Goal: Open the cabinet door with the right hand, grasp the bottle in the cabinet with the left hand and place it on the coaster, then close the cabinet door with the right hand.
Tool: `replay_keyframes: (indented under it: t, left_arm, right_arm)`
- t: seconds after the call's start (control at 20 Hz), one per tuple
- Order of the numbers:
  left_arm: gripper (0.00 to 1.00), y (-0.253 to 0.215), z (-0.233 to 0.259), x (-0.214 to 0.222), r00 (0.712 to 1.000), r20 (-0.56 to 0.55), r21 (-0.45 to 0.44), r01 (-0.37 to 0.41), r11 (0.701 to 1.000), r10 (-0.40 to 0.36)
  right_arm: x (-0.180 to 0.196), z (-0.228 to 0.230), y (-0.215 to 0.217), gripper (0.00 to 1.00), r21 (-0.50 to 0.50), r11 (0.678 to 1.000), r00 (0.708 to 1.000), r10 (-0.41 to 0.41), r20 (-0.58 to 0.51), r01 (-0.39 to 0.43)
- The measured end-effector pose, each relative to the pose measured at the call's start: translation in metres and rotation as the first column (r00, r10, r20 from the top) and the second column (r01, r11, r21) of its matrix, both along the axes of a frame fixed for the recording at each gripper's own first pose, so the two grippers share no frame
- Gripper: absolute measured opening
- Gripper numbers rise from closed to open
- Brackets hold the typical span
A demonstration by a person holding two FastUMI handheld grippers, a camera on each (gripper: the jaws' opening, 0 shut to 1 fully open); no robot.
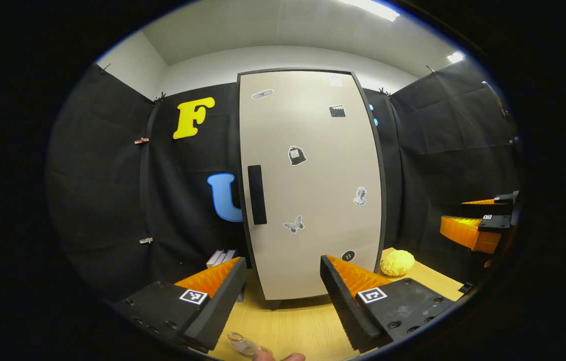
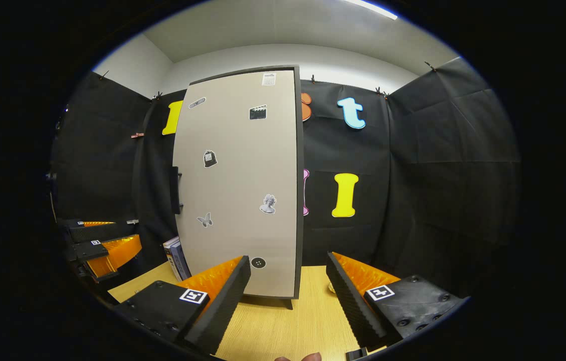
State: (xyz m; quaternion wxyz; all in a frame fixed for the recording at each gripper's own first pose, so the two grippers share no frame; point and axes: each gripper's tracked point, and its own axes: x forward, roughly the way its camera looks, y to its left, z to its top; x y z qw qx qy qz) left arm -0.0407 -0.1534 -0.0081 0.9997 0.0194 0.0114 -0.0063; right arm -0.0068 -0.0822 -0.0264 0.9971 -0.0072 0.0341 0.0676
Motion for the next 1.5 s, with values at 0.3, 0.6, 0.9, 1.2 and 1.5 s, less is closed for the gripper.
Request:
replay_keyframes:
  t: [0.3, 0.6, 0.9, 1.2, 1.5]
  left_arm:
    - [0.93, 0.003, 0.001, -0.001, 1.0, 0.004, 0.001, -0.003, 1.0, 0.003]
    - [0.93, 0.002, 0.0, -0.004, 1.0, 0.001, 0.001, -0.003, 1.0, 0.003]
    - [0.93, 0.001, 0.0, -0.007, 1.0, 0.001, 0.004, -0.003, 1.0, 0.003]
    - [0.93, 0.002, 0.001, -0.006, 1.0, 0.006, 0.012, -0.004, 1.0, 0.004]
    - [0.93, 0.002, 0.003, -0.006, 1.0, 0.008, 0.014, -0.005, 1.0, 0.005]
  right_arm:
    - [-0.004, 0.001, 0.001, 0.99, 0.0, 1.0, 1.0, 0.005, 0.0, -0.005]
    - [-0.01, 0.002, -0.001, 0.99, -0.003, 1.0, 1.0, 0.007, -0.002, -0.007]
    - [-0.014, 0.004, -0.004, 0.99, -0.001, 1.0, 1.0, 0.01, -0.003, -0.01]
    - [-0.014, 0.004, -0.006, 0.99, 0.001, 1.0, 1.0, 0.009, -0.005, -0.009]
    - [-0.013, 0.004, -0.008, 0.99, 0.0, 1.0, 1.0, 0.008, -0.004, -0.008]
